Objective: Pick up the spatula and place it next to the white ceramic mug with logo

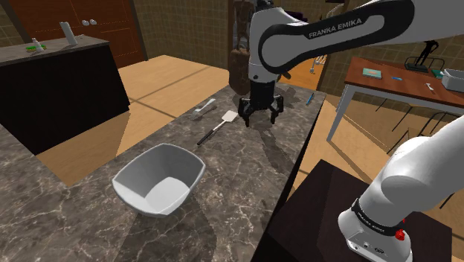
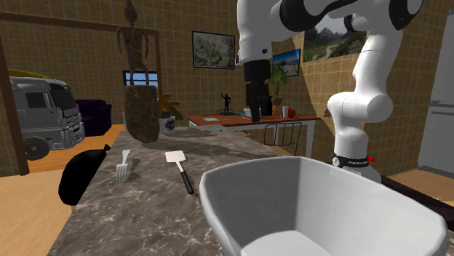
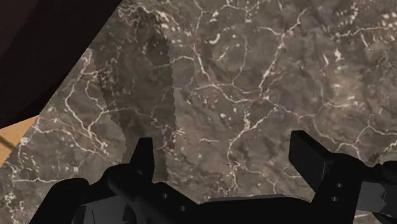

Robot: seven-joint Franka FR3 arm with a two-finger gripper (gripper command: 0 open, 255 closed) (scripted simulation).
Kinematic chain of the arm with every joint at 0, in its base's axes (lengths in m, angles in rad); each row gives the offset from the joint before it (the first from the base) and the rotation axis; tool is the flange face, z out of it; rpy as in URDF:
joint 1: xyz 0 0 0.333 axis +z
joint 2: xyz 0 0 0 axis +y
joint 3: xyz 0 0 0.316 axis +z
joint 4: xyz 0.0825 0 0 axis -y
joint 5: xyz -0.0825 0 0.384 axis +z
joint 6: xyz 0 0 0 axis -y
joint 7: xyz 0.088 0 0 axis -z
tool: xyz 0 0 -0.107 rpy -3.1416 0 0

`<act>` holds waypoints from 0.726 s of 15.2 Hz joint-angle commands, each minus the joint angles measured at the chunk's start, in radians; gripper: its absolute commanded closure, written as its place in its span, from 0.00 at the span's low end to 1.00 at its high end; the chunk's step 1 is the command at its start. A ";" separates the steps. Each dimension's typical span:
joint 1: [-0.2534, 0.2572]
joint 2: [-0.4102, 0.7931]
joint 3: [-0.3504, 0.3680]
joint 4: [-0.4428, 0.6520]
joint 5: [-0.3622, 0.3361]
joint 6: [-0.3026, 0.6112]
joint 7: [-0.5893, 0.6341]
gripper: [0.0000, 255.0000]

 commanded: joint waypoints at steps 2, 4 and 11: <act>-0.019 0.126 0.031 0.081 -0.016 0.058 0.139 0.00; -0.027 0.204 0.043 0.136 -0.034 0.088 0.227 0.00; -0.030 0.470 0.039 0.358 -0.116 0.153 0.517 0.00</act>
